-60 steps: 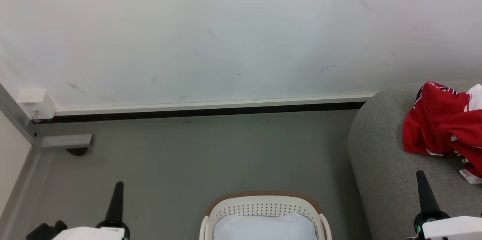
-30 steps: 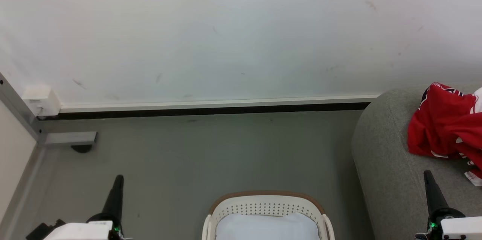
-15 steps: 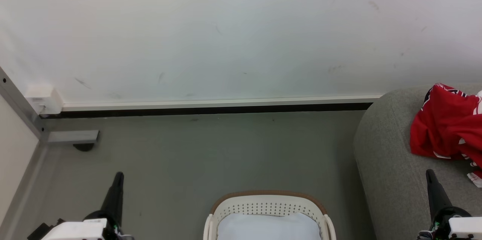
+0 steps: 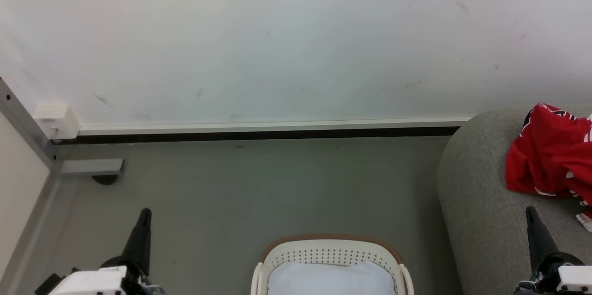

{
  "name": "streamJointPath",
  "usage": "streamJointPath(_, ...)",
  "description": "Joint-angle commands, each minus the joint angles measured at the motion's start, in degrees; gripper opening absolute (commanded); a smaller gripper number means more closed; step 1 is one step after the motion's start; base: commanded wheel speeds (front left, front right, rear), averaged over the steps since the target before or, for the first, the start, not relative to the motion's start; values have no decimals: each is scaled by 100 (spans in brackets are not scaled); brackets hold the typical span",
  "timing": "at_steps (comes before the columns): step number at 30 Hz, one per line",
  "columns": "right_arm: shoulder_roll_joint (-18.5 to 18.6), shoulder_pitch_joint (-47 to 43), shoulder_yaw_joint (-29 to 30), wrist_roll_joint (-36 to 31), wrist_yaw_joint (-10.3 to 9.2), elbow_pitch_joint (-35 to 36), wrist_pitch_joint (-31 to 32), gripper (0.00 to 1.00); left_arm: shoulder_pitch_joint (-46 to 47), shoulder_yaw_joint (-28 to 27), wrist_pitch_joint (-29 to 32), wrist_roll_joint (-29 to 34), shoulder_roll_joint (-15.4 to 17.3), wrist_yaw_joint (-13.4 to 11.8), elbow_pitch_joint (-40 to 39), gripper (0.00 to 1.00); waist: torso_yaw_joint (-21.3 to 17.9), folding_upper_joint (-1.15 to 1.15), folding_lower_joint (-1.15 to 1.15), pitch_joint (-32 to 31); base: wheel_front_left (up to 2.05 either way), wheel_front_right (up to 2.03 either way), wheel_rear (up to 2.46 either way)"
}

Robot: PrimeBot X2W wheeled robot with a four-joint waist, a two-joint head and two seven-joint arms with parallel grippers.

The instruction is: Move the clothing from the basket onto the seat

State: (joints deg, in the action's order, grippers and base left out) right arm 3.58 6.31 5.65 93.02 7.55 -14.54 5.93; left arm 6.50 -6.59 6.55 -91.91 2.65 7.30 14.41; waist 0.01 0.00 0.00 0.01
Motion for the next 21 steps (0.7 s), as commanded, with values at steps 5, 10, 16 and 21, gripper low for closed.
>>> streamJointPath(5,-3,46,20,23,-12,33,1,0,43,-17,31,-76,41,35,8,0,-1,0,0,0,0,0,0)
streamJointPath(10,-5,46,22,20,-12,33,1,0,43,-17,31,-76,41,35,8,0,-1,0,0,0,0,0,0)
streamJointPath(16,-8,47,24,16,-12,33,5,0,43,-17,31,-76,41,35,8,0,-1,0,0,0,0,0,0)
streamJointPath(21,-9,47,27,12,-12,33,8,0,43,-17,31,-76,41,35,8,0,-1,0,0,0,0,0,0)
